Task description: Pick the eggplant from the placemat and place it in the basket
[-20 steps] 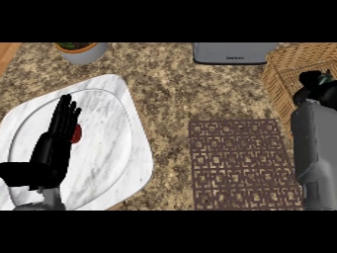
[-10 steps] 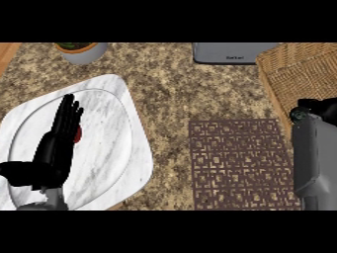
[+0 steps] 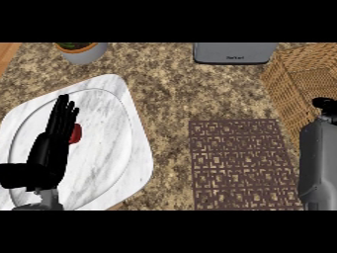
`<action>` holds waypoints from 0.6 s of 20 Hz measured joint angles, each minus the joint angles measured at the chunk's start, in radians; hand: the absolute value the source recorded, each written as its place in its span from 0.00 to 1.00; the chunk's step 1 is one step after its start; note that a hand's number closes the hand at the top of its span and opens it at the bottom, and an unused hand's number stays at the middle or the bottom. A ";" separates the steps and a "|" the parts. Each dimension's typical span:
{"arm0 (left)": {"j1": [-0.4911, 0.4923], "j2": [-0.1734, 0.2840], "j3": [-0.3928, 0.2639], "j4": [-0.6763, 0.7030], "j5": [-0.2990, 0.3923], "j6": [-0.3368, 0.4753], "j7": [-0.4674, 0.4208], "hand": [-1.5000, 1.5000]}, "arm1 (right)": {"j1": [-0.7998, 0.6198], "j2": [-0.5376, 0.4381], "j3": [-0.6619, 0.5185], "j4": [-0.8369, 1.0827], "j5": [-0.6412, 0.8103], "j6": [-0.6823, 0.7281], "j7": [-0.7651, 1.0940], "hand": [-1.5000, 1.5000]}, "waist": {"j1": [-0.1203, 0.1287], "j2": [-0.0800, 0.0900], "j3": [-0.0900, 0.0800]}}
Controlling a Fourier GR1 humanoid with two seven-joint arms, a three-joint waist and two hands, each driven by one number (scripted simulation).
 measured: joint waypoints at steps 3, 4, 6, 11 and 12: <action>0.008 -0.012 -0.017 -0.021 -0.013 0.012 0.016 0.50 | 0.018 0.023 0.013 -0.072 0.073 0.008 0.027 0.00 | 0.000 -0.001 0.000; 0.011 -0.009 -0.010 -0.012 -0.008 0.007 0.007 0.50 | 0.033 0.028 0.028 -0.102 0.087 0.018 0.041 0.00 | -0.001 -0.002 0.000; -0.002 -0.007 -0.001 0.006 -0.001 0.002 0.006 0.50 | 0.036 0.036 0.032 -0.157 0.123 0.044 0.063 0.00 | -0.003 -0.002 0.000; 0.006 -0.017 -0.014 0.004 -0.017 0.011 0.007 0.50 | 0.097 0.045 0.078 -0.320 0.163 0.082 0.113 0.00 | -0.005 -0.005 0.000; 0.005 -0.010 -0.008 -0.005 -0.011 0.007 0.015 0.50 | 0.115 0.045 0.092 -0.355 0.163 0.086 0.120 0.00 | -0.004 -0.006 0.000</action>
